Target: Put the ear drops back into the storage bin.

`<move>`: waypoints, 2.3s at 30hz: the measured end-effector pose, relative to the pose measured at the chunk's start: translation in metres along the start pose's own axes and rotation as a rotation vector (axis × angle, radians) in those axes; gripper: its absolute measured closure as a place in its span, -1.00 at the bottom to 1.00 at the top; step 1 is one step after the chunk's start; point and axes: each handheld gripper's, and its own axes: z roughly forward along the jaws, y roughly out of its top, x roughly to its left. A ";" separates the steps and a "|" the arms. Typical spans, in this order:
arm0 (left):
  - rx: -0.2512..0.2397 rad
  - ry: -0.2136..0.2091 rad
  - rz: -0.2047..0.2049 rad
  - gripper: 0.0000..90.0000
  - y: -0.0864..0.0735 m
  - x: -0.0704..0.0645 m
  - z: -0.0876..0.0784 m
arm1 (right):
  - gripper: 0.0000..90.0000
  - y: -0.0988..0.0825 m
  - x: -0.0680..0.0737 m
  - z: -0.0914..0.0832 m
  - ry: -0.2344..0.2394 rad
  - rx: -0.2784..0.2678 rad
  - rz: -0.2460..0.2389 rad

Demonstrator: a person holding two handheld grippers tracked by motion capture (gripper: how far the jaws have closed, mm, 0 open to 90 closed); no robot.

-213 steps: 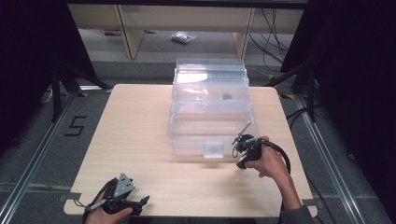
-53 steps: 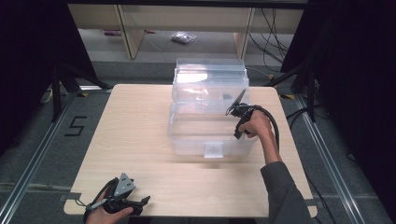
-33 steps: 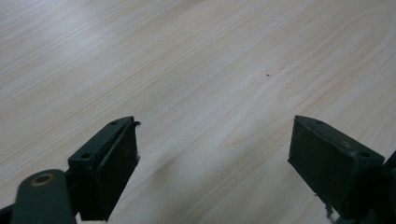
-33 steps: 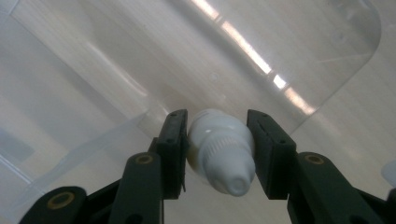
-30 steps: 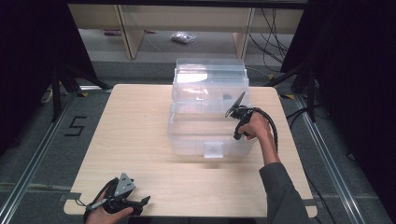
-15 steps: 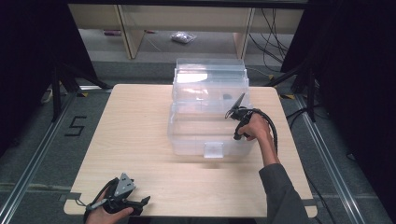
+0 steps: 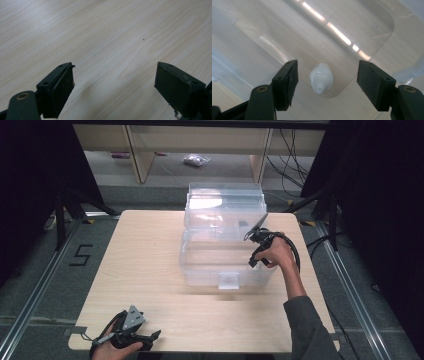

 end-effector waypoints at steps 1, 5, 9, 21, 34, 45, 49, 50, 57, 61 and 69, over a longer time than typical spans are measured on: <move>-0.001 0.000 -0.001 -0.67 0.000 0.000 0.000 | -0.25 0.000 0.001 -0.005 -0.004 -0.002 -0.004; -0.001 0.001 -0.001 -0.67 0.000 0.000 0.000 | -0.29 0.000 0.004 -0.012 -0.008 -0.029 -0.009; -0.002 0.002 -0.003 -0.67 0.000 0.000 0.000 | -0.30 -0.001 0.007 -0.016 -0.006 -0.038 -0.023; -0.001 0.002 -0.003 -0.67 0.000 0.000 0.000 | -0.37 -0.007 0.015 -0.026 -0.020 -0.067 -0.028; -0.001 0.003 -0.003 -0.67 0.000 0.000 0.000 | -0.43 -0.013 0.023 -0.031 -0.022 -0.105 -0.053; 0.006 0.005 -0.001 -0.67 0.000 0.000 0.000 | -0.43 -0.017 0.026 -0.035 -0.022 -0.127 -0.045; -0.003 0.000 -0.005 -0.67 0.000 0.000 0.000 | -0.43 -0.020 0.029 -0.038 -0.019 -0.147 -0.046; -0.004 -0.002 -0.004 -0.67 0.000 0.000 0.000 | -0.43 -0.021 0.028 -0.038 -0.023 -0.155 -0.063; 0.000 0.004 -0.001 -0.67 0.000 0.000 0.000 | -0.44 -0.028 0.031 -0.043 -0.023 -0.168 -0.061; 0.001 0.006 -0.001 -0.67 0.000 0.000 0.000 | -0.44 -0.032 0.033 -0.048 -0.015 -0.176 -0.056; 0.000 0.004 -0.002 -0.67 0.000 0.000 0.000 | -0.43 -0.039 0.036 -0.049 -0.004 -0.199 -0.095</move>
